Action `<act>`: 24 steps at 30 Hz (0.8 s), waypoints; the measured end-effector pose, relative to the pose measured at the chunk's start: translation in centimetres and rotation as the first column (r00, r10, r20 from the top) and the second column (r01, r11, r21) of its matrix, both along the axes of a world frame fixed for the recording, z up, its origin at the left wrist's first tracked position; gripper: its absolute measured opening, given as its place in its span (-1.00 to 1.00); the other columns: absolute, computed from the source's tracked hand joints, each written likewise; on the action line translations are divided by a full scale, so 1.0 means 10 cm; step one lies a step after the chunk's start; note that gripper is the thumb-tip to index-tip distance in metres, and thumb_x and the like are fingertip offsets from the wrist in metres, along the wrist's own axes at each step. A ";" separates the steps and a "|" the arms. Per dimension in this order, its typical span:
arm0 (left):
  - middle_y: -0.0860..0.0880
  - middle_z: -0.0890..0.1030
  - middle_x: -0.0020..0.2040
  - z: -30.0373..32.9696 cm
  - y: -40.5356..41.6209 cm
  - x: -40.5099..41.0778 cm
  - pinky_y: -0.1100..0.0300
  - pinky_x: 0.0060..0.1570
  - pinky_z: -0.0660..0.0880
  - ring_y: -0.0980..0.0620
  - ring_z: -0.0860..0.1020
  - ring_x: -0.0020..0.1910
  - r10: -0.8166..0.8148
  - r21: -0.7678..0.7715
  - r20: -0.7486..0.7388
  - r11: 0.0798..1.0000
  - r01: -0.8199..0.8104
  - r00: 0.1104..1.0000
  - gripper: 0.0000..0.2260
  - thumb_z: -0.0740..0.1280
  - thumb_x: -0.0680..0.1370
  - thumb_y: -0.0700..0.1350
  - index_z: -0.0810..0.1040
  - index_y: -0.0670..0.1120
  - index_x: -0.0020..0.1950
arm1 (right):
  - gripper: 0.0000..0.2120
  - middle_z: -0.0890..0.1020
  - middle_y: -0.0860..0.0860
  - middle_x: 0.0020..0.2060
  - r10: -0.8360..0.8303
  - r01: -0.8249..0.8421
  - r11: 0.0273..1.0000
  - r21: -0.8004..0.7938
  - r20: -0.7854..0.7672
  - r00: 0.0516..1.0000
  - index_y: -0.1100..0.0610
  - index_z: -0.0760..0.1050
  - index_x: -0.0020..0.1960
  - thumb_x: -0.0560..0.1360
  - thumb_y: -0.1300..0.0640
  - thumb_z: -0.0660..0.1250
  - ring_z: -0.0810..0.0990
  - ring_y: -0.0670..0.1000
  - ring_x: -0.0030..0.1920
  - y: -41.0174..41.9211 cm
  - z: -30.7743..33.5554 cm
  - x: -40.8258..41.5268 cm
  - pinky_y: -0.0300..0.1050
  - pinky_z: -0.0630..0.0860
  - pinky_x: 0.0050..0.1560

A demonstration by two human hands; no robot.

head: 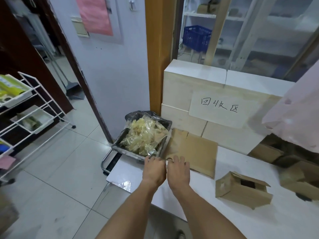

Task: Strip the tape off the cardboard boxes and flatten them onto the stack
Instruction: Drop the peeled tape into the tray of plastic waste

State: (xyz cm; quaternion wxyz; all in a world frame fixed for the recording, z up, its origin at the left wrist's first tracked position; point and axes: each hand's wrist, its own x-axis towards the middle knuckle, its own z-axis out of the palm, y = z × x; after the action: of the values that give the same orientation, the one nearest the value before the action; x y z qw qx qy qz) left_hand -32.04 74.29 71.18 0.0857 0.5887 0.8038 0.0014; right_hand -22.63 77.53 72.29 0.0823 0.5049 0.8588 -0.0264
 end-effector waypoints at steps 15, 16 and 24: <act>0.01 0.62 0.09 0.29 0.62 -0.46 0.05 0.11 0.31 -0.08 0.53 0.09 0.217 0.071 0.014 0.973 -0.218 0.976 -0.76 0.23 0.51 -0.10 0.49 0.02 0.16 | -0.67 0.56 0.05 0.21 -0.203 0.115 0.961 -0.253 -0.359 0.911 0.09 0.48 0.28 0.53 0.19 0.21 0.42 0.12 0.24 0.96 0.23 -0.65 -0.02 0.39 0.23; 0.01 0.63 0.04 0.33 0.65 -0.49 0.07 0.07 0.30 -0.06 0.53 0.01 0.245 0.075 -0.014 0.967 -0.243 0.969 -0.80 0.23 0.49 -0.15 0.51 0.02 0.09 | -0.66 0.57 0.06 0.21 -0.231 0.132 0.953 -0.272 -0.371 0.899 0.11 0.46 0.29 0.53 0.17 0.22 0.43 0.12 0.24 0.99 0.23 -0.68 -0.01 0.39 0.22; -0.01 0.53 0.24 0.33 0.93 -0.84 0.03 0.26 0.33 -0.04 0.48 0.20 0.230 0.182 0.063 0.954 -0.238 0.971 -0.66 0.25 0.58 -0.10 0.42 -0.01 0.37 | -0.73 0.50 0.10 0.25 -0.304 0.143 0.921 -0.362 -0.438 0.846 0.09 0.61 0.13 0.60 0.06 0.18 0.38 0.14 0.27 1.21 0.26 -1.01 0.09 0.40 0.29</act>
State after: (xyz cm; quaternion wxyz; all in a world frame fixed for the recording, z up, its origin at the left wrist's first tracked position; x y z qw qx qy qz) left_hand -40.41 83.54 74.45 0.0454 0.4948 0.8621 0.0998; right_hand -32.75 89.60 74.92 -0.0598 0.5598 0.7705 -0.2988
